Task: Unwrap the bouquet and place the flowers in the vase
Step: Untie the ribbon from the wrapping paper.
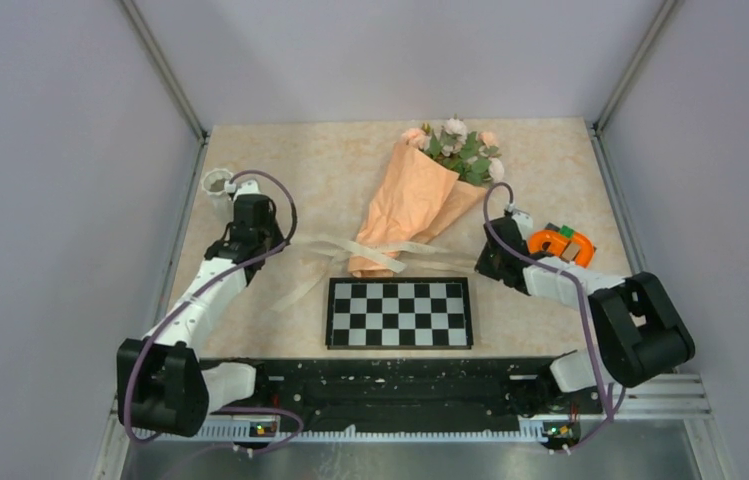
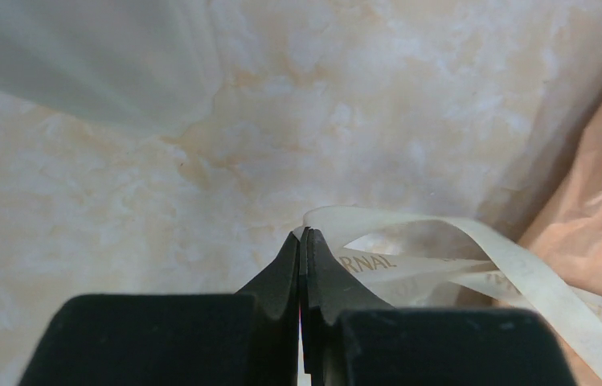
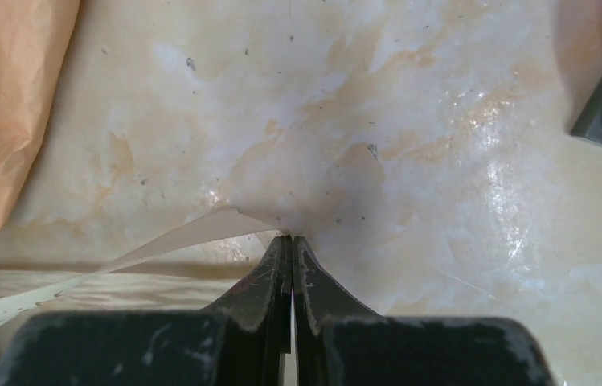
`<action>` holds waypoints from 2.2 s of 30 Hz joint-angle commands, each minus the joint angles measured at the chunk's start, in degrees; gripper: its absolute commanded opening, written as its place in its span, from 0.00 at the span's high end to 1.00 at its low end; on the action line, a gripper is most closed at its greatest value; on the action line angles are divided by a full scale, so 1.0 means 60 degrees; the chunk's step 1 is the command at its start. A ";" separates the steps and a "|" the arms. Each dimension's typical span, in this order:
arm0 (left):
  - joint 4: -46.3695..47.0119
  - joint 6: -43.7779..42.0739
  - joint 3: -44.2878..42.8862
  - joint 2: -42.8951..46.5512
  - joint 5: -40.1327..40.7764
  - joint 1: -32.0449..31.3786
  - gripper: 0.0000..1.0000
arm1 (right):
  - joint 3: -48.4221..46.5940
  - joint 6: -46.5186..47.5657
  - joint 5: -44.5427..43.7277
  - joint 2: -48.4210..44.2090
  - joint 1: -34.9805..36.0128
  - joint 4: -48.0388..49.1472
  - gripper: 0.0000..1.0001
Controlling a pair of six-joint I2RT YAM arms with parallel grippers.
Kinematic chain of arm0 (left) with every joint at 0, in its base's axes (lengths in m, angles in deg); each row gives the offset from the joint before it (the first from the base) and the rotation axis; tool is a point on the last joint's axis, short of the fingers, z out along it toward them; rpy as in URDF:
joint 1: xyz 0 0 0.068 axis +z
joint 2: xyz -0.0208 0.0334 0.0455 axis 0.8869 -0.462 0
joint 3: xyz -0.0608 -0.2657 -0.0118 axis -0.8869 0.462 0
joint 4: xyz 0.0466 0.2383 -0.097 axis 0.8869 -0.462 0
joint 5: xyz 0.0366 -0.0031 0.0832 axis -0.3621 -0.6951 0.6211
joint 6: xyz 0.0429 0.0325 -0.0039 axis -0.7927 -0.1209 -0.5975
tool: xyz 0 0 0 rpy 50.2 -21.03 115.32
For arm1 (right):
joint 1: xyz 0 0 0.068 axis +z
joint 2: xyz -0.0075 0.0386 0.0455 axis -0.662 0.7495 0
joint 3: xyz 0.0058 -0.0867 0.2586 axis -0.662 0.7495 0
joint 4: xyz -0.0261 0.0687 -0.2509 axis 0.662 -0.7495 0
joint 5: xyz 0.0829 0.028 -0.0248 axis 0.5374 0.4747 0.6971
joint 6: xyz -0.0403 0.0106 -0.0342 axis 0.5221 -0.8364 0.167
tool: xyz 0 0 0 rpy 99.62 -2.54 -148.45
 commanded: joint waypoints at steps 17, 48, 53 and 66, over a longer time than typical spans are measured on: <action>0.0244 0.0048 0.0800 0.0953 -0.1518 0.0955 0.28 | -0.0089 0.2455 0.1543 -0.2741 -0.0334 0.0366 0.41; 0.2775 -0.0367 -0.1241 -0.2753 -0.3150 -0.4402 0.18 | -0.2715 0.5130 0.5634 0.0886 0.1355 0.2004 0.32; 0.2589 -0.0274 -0.1267 -0.2877 -0.2749 -0.4489 0.37 | -0.2987 0.5263 0.5926 0.1375 0.1356 0.2023 0.32; 0.2569 -0.0168 -0.1370 -0.3239 -0.2854 -0.4515 0.51 | -0.3114 0.5085 0.6489 0.1939 0.1355 0.2134 0.64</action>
